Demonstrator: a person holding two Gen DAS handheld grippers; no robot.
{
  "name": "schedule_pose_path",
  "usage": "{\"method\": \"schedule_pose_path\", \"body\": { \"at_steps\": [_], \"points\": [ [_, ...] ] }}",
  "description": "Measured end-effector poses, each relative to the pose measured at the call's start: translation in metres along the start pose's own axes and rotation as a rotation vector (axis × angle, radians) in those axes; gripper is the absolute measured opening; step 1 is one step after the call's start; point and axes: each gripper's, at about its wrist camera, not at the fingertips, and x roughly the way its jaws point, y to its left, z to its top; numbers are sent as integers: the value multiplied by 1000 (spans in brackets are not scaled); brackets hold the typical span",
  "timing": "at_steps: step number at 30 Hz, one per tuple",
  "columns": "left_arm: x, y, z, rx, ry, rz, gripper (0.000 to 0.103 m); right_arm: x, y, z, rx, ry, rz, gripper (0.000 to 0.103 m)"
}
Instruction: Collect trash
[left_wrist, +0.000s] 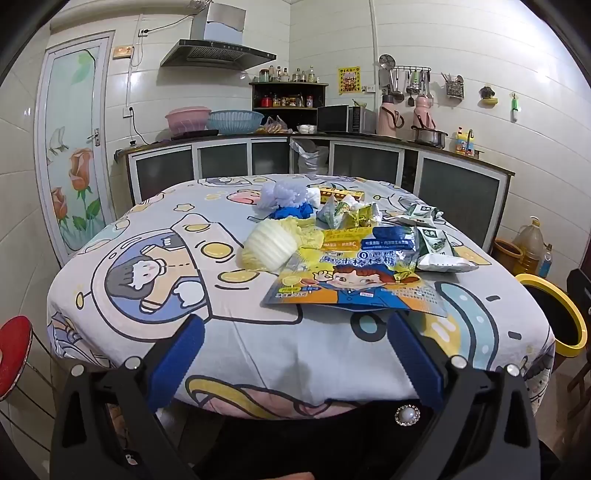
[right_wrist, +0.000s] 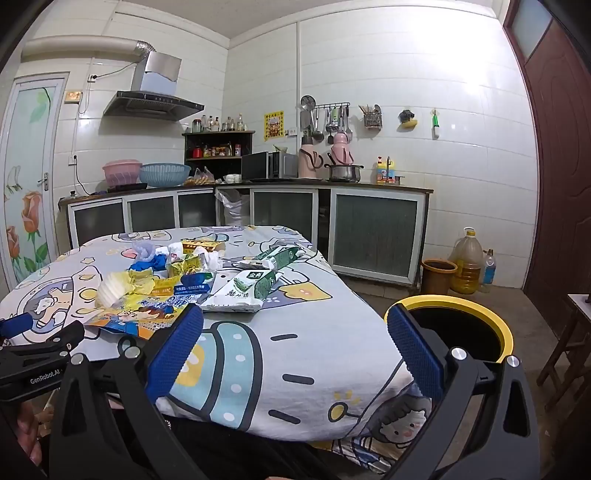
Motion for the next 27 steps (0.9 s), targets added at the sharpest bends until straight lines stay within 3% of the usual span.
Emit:
{"method": "schedule_pose_path", "body": {
  "at_steps": [27],
  "points": [
    [0,-1,-2,-7,6,-15,96,-1,1,-2,-6,3,-2,96]
  ]
}}
